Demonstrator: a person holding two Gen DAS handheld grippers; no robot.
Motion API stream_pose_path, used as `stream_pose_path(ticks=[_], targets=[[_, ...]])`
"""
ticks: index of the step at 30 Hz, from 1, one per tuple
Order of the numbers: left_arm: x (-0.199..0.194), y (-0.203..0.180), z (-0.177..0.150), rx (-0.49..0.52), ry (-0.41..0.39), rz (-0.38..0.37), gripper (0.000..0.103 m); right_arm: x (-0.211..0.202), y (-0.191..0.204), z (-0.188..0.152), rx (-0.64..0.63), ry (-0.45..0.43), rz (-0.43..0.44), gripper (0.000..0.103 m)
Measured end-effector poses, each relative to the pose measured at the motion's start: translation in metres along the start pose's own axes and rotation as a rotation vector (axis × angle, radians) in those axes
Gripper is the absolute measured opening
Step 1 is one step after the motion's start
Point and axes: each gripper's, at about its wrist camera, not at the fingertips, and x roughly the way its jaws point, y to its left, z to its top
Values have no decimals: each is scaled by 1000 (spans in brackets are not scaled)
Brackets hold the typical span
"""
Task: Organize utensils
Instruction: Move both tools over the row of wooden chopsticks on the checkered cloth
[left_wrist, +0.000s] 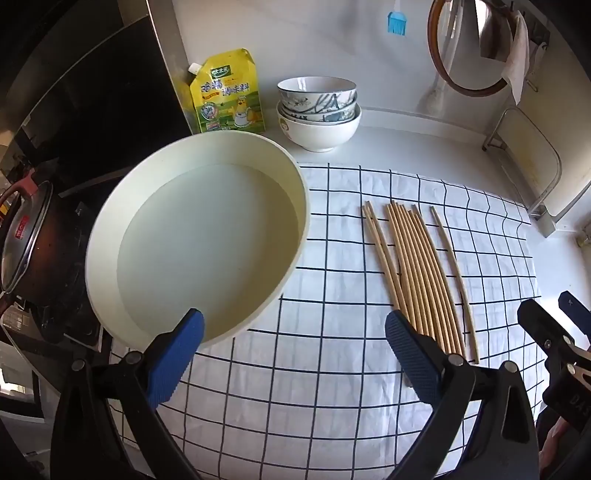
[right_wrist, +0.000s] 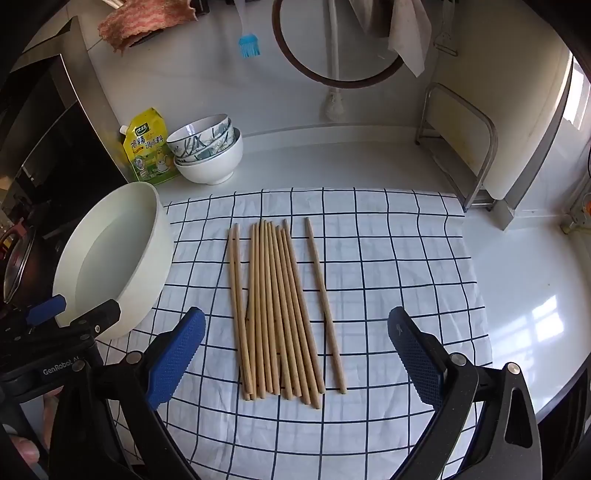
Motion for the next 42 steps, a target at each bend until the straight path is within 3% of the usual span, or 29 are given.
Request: stream_pose_path(ticks=[8,16,17,24,34,42], targets=[[28,-35,-7,-20,13,-87,97,35,-41,-7,-17,83,-4,95],[68,-50,-15,-78,50,-29,97,84,-52,-6,-94,88,-8,94],[73,-50,-15,-89,53,-25,97,88,-57,-6,-103,131,-18,94],[101,-57,-18,-107,75,24,97,123,-50,-1,-127,111,-25,94],[122,-61,-21,-100,74,68,97,141,-45,-4,-153,101,-70,94],[124,-56,-24,-124,71,51,97,145,-59,-3,-118,115,-57,94]])
